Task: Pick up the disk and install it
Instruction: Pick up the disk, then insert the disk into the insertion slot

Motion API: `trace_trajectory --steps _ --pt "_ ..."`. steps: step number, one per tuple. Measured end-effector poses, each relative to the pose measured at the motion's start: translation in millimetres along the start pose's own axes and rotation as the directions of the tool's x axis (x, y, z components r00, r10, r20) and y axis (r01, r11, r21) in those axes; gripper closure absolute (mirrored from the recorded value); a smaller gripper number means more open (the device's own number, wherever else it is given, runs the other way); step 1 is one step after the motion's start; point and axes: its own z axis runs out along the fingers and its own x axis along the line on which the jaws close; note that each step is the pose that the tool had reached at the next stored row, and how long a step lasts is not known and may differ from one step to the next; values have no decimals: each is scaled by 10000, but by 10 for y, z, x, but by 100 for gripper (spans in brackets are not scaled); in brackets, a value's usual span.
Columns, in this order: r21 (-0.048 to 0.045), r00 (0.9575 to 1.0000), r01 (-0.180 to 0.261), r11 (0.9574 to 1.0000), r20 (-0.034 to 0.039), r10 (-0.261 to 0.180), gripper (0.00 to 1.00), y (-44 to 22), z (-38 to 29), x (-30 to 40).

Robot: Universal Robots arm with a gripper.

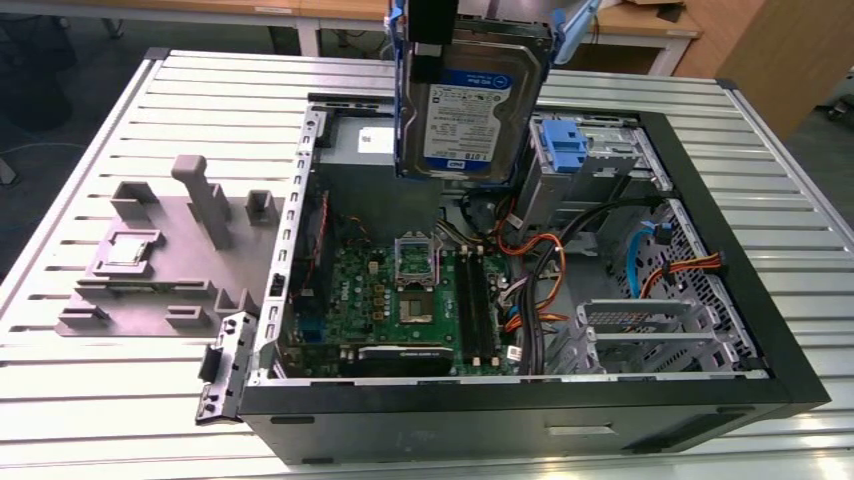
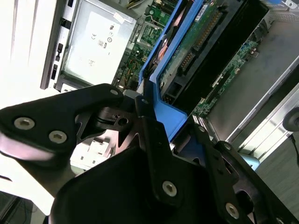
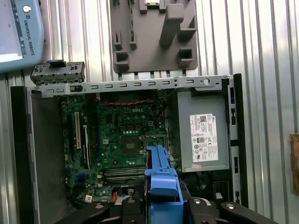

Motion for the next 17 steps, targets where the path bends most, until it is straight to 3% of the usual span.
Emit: trace_trajectory --steps 12,17 --pt "0 10000 -7 10000 -1 7 63 -2 -1 1" --pt "0 10000 -7 10000 0 7 63 -63 0 -5"
